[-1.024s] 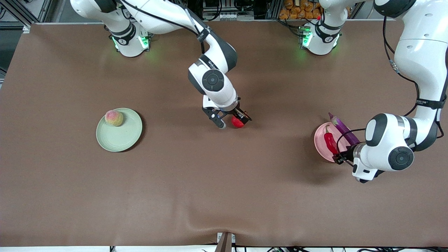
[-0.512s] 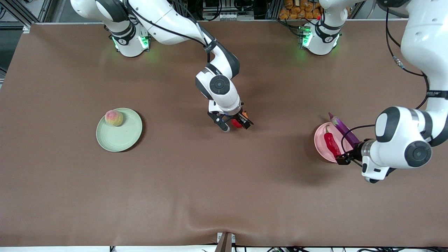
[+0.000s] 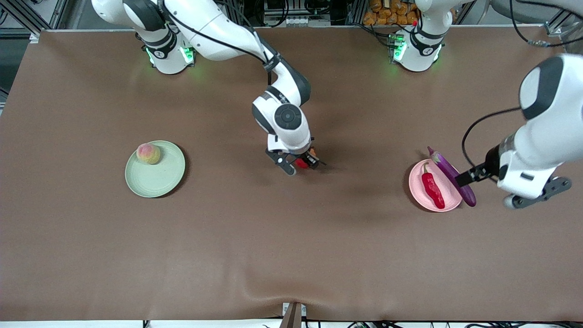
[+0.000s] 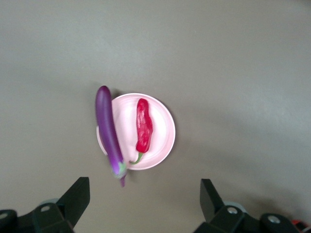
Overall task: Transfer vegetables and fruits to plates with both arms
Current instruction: 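Release the chili on the pink plate while the right gripper grasps the apple, then carry the red apple with the right gripper onto the green plate and release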
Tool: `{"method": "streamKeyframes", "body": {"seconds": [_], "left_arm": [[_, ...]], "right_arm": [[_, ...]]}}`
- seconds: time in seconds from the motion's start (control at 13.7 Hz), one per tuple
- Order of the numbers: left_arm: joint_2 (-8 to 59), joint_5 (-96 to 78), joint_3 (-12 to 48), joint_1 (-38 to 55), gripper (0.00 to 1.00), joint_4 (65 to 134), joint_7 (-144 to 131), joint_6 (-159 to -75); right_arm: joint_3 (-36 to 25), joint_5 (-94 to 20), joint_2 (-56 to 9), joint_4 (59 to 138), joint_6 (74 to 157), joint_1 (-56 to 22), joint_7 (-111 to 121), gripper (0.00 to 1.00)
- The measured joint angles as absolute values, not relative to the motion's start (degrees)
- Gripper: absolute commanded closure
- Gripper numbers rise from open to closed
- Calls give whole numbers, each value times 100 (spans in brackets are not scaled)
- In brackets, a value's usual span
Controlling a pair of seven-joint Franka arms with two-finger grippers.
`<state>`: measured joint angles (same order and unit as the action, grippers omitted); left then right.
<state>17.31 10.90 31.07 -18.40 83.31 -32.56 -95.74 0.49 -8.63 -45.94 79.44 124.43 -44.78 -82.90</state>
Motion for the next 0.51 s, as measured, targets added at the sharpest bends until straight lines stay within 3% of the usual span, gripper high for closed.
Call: {"method": "streamKeyframes", "body": {"seconds": [0.29, 0.51], "left_arm": [[1205, 575, 3085, -2189, 0, 8341, -2415, -9171], [998, 456, 3084, -2205, 0, 8342, -2110, -8855]], "right_arm": [[-3, -860, -3971, 7653, 10807, -3468, -6436, 100], [-40, -803, -3454, 8181, 10417, -2472, -4722, 100]]}}
